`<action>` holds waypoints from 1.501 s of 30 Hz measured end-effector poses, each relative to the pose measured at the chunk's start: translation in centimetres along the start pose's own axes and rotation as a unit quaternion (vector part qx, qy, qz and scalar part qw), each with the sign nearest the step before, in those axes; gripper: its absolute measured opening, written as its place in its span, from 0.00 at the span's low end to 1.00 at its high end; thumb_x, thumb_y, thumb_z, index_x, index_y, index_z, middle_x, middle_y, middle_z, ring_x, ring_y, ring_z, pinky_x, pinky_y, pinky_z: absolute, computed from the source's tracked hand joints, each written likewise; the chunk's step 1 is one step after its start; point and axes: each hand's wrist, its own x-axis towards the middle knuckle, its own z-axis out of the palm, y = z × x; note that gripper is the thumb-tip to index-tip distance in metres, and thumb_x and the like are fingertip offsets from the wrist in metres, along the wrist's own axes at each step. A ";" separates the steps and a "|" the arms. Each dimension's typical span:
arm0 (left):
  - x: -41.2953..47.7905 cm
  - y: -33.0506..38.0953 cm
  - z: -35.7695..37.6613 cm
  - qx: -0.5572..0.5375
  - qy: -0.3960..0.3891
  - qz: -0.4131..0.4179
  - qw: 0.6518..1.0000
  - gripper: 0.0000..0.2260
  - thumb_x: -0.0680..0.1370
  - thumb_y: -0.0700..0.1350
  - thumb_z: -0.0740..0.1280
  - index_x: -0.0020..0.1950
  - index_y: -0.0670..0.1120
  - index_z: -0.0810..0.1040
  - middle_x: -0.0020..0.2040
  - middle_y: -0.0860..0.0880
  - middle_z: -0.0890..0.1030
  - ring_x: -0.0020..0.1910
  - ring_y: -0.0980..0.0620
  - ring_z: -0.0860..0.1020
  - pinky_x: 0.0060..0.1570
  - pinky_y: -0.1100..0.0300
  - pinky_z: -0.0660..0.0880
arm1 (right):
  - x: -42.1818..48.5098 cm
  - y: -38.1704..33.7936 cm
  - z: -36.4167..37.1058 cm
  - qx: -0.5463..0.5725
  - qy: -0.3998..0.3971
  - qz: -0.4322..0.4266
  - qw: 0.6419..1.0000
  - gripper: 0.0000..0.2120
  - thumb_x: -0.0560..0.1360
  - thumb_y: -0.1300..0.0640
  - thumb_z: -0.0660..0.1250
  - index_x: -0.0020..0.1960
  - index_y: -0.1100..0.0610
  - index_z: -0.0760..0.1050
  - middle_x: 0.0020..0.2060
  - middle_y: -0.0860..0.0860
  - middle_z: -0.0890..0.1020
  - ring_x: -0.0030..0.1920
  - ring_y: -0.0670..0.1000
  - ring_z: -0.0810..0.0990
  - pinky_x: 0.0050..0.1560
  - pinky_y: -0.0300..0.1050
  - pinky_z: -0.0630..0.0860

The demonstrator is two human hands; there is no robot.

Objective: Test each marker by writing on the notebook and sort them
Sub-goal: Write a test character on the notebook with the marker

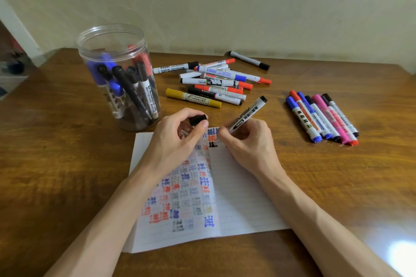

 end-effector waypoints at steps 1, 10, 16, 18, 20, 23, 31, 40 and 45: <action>0.0 0.0 0.0 0.000 0.000 0.000 1.000 0.10 0.82 0.49 0.68 0.62 0.50 0.82 0.52 0.60 0.83 0.54 0.62 0.80 0.48 0.72 0.75 | 0.0 0.0 0.0 0.001 0.000 0.004 1.000 0.07 0.75 0.55 0.74 0.39 0.54 0.84 0.33 0.45 0.86 0.33 0.41 0.82 0.34 0.39 0.78; 0.0 0.0 0.0 0.005 -0.002 0.002 1.000 0.10 0.82 0.49 0.69 0.62 0.50 0.82 0.53 0.61 0.83 0.54 0.64 0.80 0.48 0.73 0.74 | 0.1 0.1 0.0 0.020 0.022 0.035 0.999 0.06 0.76 0.55 0.73 0.41 0.55 0.83 0.36 0.47 0.87 0.39 0.48 0.86 0.43 0.54 0.84; 0.0 0.0 0.0 0.006 -0.005 -0.001 1.000 0.10 0.82 0.49 0.68 0.63 0.51 0.81 0.52 0.61 0.82 0.54 0.64 0.80 0.47 0.73 0.75 | 0.0 0.1 -0.1 0.007 0.023 0.015 1.000 0.07 0.77 0.55 0.73 0.41 0.54 0.83 0.36 0.47 0.87 0.37 0.46 0.85 0.40 0.49 0.83; 0.0 0.0 0.0 0.006 -0.005 -0.003 1.000 0.10 0.82 0.50 0.68 0.63 0.51 0.81 0.52 0.62 0.82 0.54 0.64 0.80 0.47 0.73 0.75 | 0.0 0.1 -0.1 0.004 0.019 0.011 1.000 0.07 0.77 0.55 0.73 0.41 0.54 0.83 0.36 0.47 0.86 0.36 0.44 0.84 0.38 0.44 0.82; -0.1 0.0 0.0 0.006 -0.005 -0.002 1.000 0.10 0.82 0.50 0.68 0.62 0.52 0.81 0.52 0.62 0.82 0.53 0.63 0.80 0.47 0.72 0.75 | 0.0 0.1 -0.1 0.000 0.015 0.007 1.000 0.07 0.76 0.56 0.73 0.41 0.56 0.83 0.34 0.48 0.85 0.33 0.41 0.80 0.33 0.39 0.78; -0.1 -0.1 0.0 0.002 -0.004 -0.007 1.000 0.09 0.82 0.50 0.68 0.62 0.54 0.81 0.52 0.62 0.82 0.53 0.60 0.80 0.47 0.68 0.77 | -0.2 -0.1 -0.1 0.000 0.000 0.003 1.000 0.08 0.76 0.57 0.73 0.39 0.58 0.82 0.31 0.48 0.83 0.30 0.40 0.76 0.30 0.34 0.71; -0.1 0.4 -0.1 -0.001 -0.024 0.000 1.000 0.12 0.84 0.46 0.65 0.67 0.53 0.79 0.53 0.60 0.82 0.50 0.63 0.82 0.47 0.74 0.75 | 0.1 -0.7 -1.2 0.140 0.034 0.072 0.987 0.08 0.79 0.60 0.71 0.41 0.58 0.81 0.30 0.47 0.84 0.31 0.41 0.80 0.34 0.35 0.75; -0.1 0.5 -0.2 -0.029 -0.021 -0.008 0.999 0.13 0.78 0.44 0.73 0.62 0.48 0.81 0.55 0.54 0.85 0.51 0.57 0.85 0.48 0.58 0.83 | 0.6 -0.7 -1.9 0.256 0.013 0.079 0.963 0.04 0.80 0.60 0.71 0.51 0.61 0.82 0.36 0.54 0.85 0.35 0.49 0.81 0.35 0.41 0.76; -0.2 0.7 0.0 -0.023 -0.020 -0.004 1.000 0.12 0.78 0.45 0.73 0.61 0.50 0.82 0.54 0.58 0.85 0.51 0.58 0.84 0.48 0.65 0.81 | 0.6 -0.7 -2.1 0.275 0.003 0.067 0.959 0.03 0.80 0.61 0.70 0.50 0.60 0.81 0.36 0.55 0.84 0.35 0.49 0.80 0.36 0.42 0.77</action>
